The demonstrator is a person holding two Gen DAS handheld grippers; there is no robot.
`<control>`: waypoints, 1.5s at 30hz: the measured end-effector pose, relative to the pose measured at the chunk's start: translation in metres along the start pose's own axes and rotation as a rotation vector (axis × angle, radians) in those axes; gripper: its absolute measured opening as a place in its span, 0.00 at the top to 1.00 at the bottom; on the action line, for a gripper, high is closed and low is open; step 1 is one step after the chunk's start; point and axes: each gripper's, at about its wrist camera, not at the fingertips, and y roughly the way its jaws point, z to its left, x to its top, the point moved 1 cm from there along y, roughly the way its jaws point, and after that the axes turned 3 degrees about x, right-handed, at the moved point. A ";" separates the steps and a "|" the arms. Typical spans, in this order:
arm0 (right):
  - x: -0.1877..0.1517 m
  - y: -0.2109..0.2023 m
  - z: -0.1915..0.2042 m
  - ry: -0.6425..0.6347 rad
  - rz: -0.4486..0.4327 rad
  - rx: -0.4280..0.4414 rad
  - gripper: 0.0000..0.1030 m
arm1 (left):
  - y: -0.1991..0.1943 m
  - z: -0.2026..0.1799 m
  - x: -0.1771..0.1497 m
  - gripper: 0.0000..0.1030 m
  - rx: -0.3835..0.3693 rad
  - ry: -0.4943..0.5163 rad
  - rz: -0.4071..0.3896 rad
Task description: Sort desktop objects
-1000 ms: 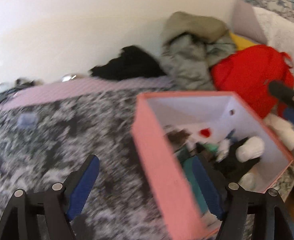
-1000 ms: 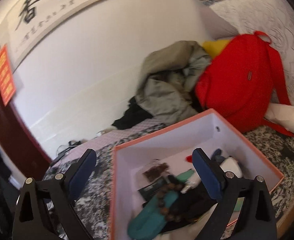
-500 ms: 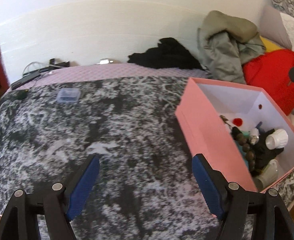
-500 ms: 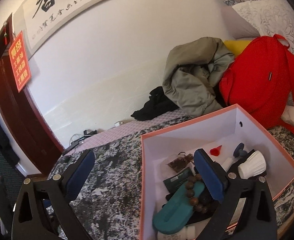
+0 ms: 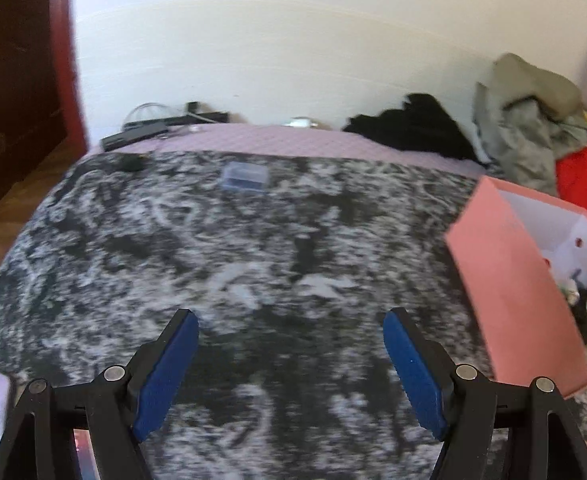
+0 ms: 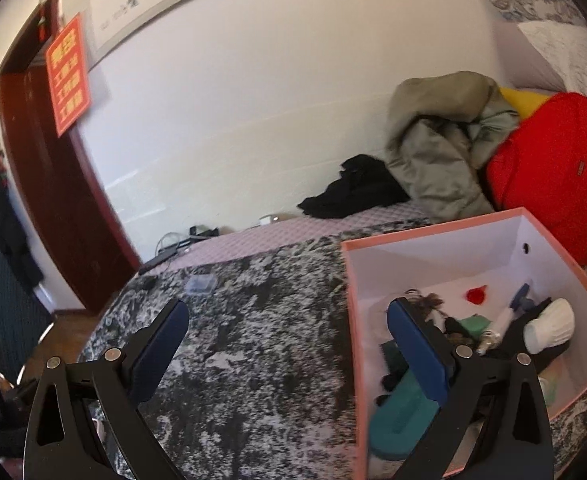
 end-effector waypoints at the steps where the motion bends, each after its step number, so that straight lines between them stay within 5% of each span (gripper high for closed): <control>1: -0.002 0.004 0.006 -0.009 0.010 0.006 0.02 | 0.002 0.008 0.000 0.22 0.005 -0.012 0.004; 10: -0.025 0.045 0.060 -0.099 0.091 0.052 0.02 | 0.012 0.063 -0.003 0.22 0.044 -0.092 0.026; 22: -0.063 0.088 0.115 -0.232 0.173 0.080 0.02 | 0.014 0.091 0.002 0.22 0.182 -0.086 -0.016; 27: -0.073 0.099 0.117 -0.233 0.197 0.061 0.02 | 0.020 0.086 0.003 0.21 0.237 -0.054 -0.022; 36: -0.074 0.108 0.108 -0.210 0.206 0.035 0.02 | 0.028 0.078 0.008 0.01 0.281 -0.072 -0.026; 45: -0.075 0.109 0.104 -0.213 0.224 0.027 0.02 | 0.037 0.062 0.009 0.00 0.273 -0.038 -0.021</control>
